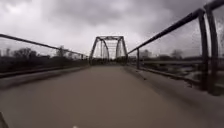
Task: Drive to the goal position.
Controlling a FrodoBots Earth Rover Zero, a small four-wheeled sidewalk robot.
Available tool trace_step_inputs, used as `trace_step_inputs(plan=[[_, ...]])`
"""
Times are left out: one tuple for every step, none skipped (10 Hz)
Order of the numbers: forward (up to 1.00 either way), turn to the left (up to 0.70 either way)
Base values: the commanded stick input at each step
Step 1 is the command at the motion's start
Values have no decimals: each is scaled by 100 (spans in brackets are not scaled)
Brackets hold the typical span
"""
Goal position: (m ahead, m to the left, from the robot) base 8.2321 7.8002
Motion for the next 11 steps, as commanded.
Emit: trace_step_inputs(plan=[[100,0],[100,0],[100,0],[100,0],[100,0],[100,0],[100,0],[100,0],[100,0],[100,0],[100,0]])
